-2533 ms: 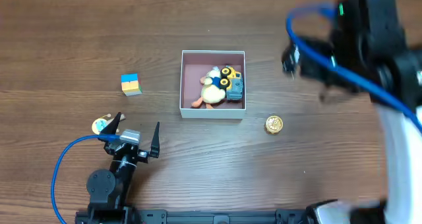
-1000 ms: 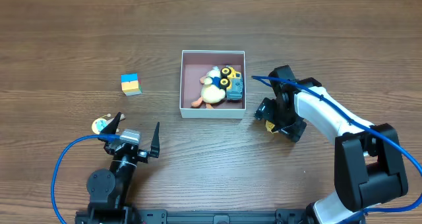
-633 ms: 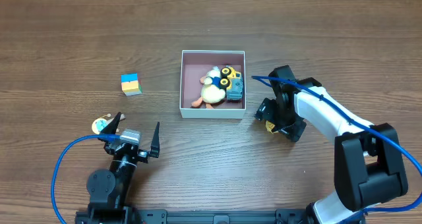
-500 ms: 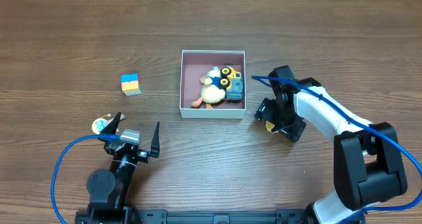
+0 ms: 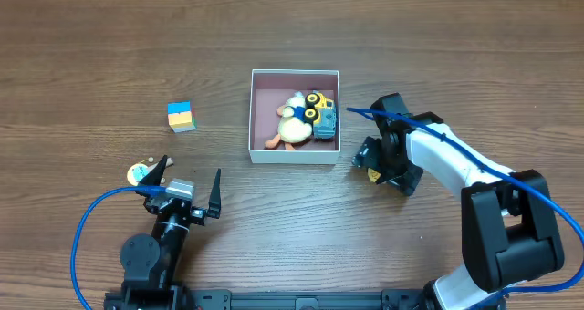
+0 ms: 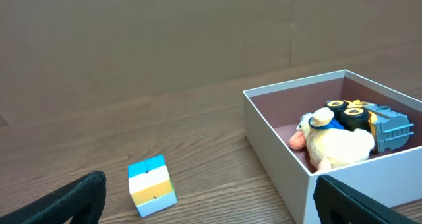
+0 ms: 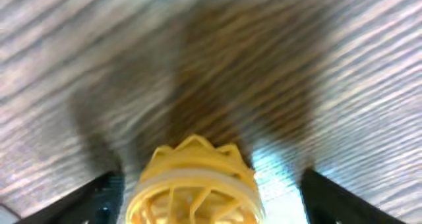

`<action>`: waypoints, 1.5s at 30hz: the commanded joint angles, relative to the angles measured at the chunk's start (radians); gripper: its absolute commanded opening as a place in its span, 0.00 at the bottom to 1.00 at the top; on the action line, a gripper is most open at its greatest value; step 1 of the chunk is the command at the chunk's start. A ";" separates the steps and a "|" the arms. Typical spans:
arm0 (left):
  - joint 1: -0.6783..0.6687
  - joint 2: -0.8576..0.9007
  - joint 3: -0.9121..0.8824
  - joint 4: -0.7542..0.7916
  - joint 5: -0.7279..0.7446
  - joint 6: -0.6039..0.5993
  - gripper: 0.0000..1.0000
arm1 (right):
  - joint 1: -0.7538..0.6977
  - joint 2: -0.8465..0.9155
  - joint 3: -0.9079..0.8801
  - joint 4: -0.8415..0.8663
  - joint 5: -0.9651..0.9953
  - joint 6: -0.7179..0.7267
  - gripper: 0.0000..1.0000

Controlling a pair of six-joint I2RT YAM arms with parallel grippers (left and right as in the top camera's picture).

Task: Pack container
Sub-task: 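Lower the right gripper onto the yellow plastic ball and grasp it, then carry the yellow ball into the box and release it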

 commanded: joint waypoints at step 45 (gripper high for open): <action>0.007 -0.007 -0.004 0.000 -0.006 -0.018 1.00 | 0.360 0.164 0.820 -0.317 -0.024 0.001 0.56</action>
